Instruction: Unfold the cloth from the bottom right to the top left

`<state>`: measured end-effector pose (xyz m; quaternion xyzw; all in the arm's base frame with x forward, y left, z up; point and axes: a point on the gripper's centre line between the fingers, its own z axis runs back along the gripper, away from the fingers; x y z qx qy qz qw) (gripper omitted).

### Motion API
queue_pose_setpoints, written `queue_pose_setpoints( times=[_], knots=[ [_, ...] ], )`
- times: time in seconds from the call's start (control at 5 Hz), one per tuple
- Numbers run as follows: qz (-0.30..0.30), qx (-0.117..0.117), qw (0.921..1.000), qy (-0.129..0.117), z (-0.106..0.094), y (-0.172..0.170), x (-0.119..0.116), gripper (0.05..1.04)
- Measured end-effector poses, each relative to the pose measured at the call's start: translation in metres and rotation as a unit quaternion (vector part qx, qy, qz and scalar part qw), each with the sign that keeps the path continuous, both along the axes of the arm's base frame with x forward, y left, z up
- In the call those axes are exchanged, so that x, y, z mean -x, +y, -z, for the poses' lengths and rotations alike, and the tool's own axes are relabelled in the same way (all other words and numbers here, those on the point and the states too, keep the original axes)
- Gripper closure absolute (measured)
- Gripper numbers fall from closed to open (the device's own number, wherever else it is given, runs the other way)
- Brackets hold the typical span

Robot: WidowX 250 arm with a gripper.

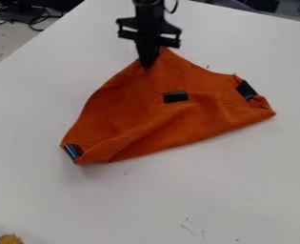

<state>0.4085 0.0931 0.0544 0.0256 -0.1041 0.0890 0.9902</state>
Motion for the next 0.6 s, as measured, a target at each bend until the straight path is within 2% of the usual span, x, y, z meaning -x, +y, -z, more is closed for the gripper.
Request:
queue_pose_setpoints(
  times=[0.2, 0.4, 0.6],
  knots=[
    [-0.011, -0.005, 0.9999, 0.01, 0.026, 0.026, -0.005, 0.877],
    [0.006, -0.009, 0.9996, 0.024, 0.042, 0.029, -0.016, 0.631],
    [0.019, -0.031, 0.9991, 0.02, 0.034, 0.032, -0.026, 0.329]
  ],
)
